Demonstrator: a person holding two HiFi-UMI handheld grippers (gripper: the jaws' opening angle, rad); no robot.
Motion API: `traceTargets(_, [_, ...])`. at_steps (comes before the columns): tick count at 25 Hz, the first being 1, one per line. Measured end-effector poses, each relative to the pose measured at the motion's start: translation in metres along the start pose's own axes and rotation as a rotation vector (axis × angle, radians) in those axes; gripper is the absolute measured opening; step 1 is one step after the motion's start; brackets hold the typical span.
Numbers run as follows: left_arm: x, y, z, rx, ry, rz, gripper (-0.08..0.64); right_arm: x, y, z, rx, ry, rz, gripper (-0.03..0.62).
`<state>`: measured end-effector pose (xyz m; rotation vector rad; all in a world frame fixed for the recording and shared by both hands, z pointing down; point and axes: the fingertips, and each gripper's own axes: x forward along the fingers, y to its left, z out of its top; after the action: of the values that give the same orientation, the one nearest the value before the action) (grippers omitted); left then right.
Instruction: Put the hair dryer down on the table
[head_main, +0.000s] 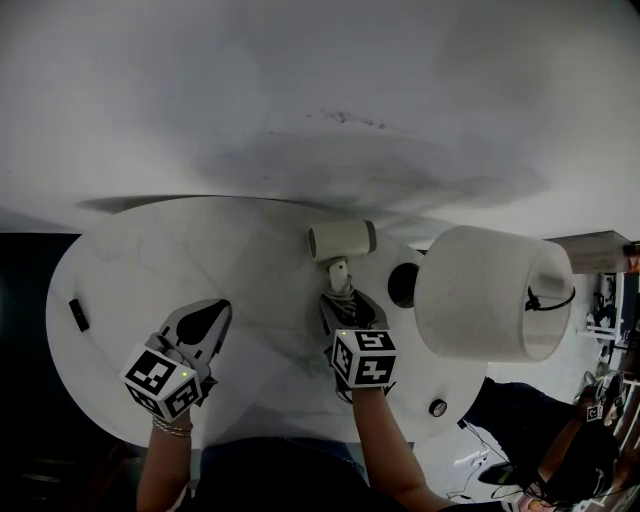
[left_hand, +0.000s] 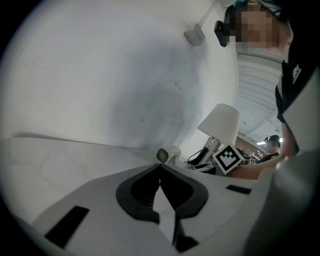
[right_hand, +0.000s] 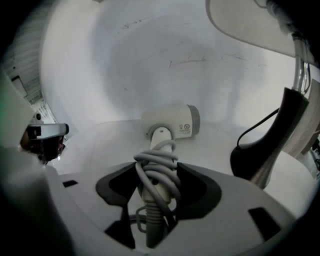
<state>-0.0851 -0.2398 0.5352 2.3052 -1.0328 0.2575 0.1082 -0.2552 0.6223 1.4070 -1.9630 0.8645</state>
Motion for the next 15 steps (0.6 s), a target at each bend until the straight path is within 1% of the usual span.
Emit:
traceTargets(6, [0.0002, -0.0031, -0.0009, 0.004, 0.004, -0.011, 0.017, 0.0030, -0.0009, -0.0038, -0.005, 0.013, -0.001, 0.249])
traceTargets(15, [-0.0026, -0.0008, -0.0030, -0.004, 0.008, 0.003, 0.017, 0.0063, -0.0016, -0.0076, -0.017, 0.023, -0.010, 0.252])
